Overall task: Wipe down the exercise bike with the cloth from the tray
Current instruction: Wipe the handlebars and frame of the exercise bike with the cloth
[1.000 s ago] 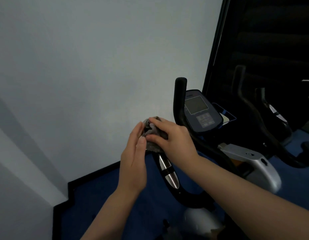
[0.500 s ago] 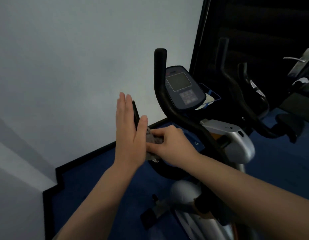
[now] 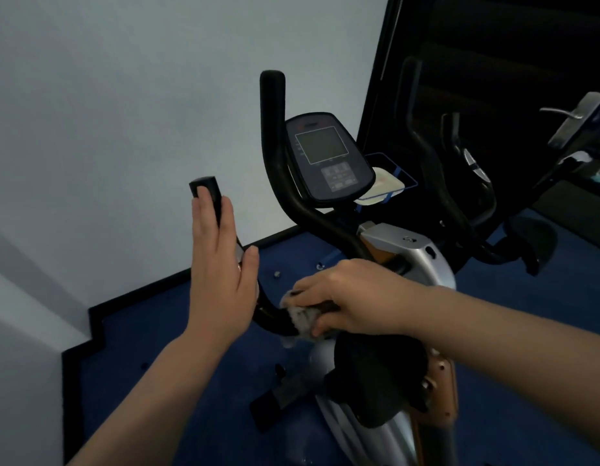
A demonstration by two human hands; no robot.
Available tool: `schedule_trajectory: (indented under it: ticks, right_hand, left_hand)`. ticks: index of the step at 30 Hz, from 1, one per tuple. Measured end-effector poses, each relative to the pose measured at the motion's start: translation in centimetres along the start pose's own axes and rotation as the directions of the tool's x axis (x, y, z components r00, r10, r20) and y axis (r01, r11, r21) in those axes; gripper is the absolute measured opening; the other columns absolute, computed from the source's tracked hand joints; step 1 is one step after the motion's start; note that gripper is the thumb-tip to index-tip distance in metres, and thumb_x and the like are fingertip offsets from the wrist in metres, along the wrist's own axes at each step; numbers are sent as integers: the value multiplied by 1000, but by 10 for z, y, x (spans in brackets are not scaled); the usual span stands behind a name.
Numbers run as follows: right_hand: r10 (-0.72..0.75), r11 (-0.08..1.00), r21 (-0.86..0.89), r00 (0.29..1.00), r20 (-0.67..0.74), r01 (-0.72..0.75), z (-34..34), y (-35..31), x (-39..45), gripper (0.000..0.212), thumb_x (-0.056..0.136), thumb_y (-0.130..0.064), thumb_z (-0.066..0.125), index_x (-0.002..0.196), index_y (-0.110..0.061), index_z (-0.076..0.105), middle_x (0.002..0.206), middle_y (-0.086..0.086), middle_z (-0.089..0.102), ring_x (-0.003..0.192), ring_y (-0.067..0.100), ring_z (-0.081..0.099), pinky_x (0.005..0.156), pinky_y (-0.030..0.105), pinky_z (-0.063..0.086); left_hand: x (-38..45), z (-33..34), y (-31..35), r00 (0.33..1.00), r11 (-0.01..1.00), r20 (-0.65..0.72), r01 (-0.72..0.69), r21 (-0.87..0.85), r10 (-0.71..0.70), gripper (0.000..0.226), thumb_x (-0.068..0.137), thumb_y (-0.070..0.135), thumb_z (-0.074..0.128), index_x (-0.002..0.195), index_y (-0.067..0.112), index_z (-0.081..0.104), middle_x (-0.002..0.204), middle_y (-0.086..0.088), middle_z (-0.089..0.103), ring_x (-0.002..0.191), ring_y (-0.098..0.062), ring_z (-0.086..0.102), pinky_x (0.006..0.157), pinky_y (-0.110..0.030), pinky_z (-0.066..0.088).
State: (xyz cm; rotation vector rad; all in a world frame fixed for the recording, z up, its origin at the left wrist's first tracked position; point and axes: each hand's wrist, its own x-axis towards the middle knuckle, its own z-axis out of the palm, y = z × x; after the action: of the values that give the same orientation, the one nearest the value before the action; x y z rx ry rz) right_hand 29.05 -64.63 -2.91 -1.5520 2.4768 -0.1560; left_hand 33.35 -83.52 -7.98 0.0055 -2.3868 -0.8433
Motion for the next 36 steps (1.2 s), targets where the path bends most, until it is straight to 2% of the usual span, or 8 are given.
schedule_trajectory:
  ticks: [4,8,10,15,21,26,30,36]
  right_hand:
    - [-79,973,-209,992,96,97,-17,21,-9,41,85,-35,62,126,-34,57,130,-19,56,111,12,58,78,31,49]
    - [-171,894,-402,980,97,196,-21,35,-14,42,85,-15,56,124,-31,58,129,-15,58,105,15,62,63,25,38]
    - [-172,871,-450,980,102,199,-25,37,-10,42,85,-14,55,122,-34,59,121,-13,63,103,17,62,67,27,45]
    - [-50,985,-162,999,9,51,-40,38,6,30,86,-28,63,115,-35,65,103,-6,70,93,18,64,76,34,52]
    - [105,992,83,975,-195,-91,-49,30,16,34,83,-34,69,116,-28,67,95,-4,68,90,18,63,72,29,49]
    - [217,974,129,920,-326,-184,-68,9,5,35,82,-35,69,117,-30,67,101,-2,71,94,18,63,80,37,54]
    - [298,952,75,852,-431,-295,-85,-17,-14,30,83,-35,66,113,-33,67,100,-4,71,96,19,63,78,37,53]
    - [485,848,33,749,-451,-529,-87,-71,-56,25,86,-32,61,109,-27,66,101,2,68,97,25,62,80,42,53]
  left_hand:
    - [0,-1,1,1000,998,2,11,59,-11,65,97,22,35,152,8,3,158,-2,-16,146,-13,-16,117,-22,-8]
    - [-3,-6,4,1000,994,15,20,103,-22,64,98,24,36,151,11,3,158,0,-15,146,-11,-13,117,-22,-5]
    - [-5,-10,5,999,991,29,26,131,-30,62,100,23,39,151,11,6,159,1,-12,147,-11,-9,118,-24,-2]
    - [-8,-28,8,997,975,65,25,221,-40,58,99,20,43,151,14,16,160,2,2,147,-12,7,118,-28,10]
    - [2,-50,23,992,955,78,77,286,-103,54,97,20,47,148,18,29,159,3,18,141,-19,29,113,-30,26]
    - [21,-76,39,990,949,71,96,300,-122,51,93,21,52,143,20,39,155,4,28,116,-28,54,101,-35,39]
    - [27,-97,50,990,947,111,44,317,-83,47,93,21,50,140,20,43,152,1,32,130,-23,44,104,-35,36]
    - [-6,-117,70,970,951,244,-56,304,-21,45,92,22,48,137,19,46,151,2,34,127,-22,46,103,-35,37]
